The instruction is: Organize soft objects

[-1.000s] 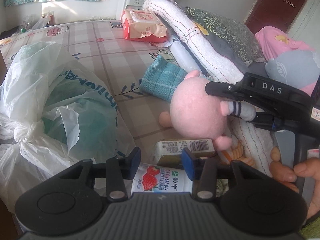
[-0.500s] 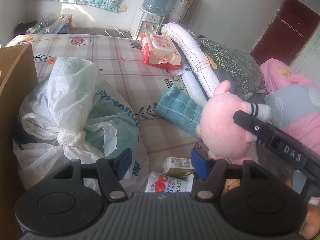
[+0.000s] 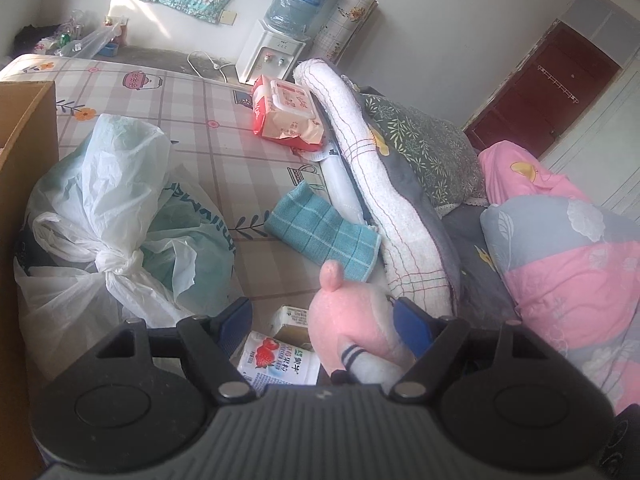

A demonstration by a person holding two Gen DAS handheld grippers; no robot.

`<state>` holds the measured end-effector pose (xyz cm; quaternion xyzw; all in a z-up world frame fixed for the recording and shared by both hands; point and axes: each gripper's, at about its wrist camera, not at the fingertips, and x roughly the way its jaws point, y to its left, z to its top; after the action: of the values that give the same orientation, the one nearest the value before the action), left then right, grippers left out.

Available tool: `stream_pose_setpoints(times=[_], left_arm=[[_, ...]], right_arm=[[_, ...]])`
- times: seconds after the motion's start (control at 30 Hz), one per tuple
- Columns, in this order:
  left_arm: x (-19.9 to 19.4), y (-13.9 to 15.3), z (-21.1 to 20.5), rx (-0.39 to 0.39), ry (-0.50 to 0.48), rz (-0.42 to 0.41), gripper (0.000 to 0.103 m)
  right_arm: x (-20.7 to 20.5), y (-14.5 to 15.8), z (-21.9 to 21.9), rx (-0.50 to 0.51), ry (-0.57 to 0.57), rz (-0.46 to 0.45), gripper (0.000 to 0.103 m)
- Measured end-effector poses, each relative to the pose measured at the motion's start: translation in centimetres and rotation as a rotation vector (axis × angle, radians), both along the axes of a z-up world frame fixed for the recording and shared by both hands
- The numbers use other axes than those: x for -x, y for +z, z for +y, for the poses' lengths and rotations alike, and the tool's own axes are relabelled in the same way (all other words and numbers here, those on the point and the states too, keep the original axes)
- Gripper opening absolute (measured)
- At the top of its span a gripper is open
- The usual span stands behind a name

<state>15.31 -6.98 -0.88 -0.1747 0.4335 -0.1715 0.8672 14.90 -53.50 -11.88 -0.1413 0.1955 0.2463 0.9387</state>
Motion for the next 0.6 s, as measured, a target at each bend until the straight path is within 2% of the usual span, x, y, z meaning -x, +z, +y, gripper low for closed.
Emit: stream_pose_setpoints(times=[0.13,0.27,0.43,0.6], left_arm=[[0.2,-0.8,-0.5,-0.018,-0.021,0.019,0.079],[0.1,-1.3,-1.0,-0.015,-0.046,0.033,0.079],[-0.1,-2.0,-1.9,-0.047,-0.063,0.024,0.079],[-0.6,-2.4,-2.0,-0.03,-0.07,0.025,0.08]], right_arm=[[0.6,-0.1,-1.0,-0.093,0.041,0.042,0.065],[1.7,-0.3,-1.8,-0.189,0.099,0.078,0.066],[2.7,-0.6,-2.1,-0.234,0.114,0.091,0.066],[2.8,-0.6,-3.0,-0.276,0.1,0.11,0.066]])
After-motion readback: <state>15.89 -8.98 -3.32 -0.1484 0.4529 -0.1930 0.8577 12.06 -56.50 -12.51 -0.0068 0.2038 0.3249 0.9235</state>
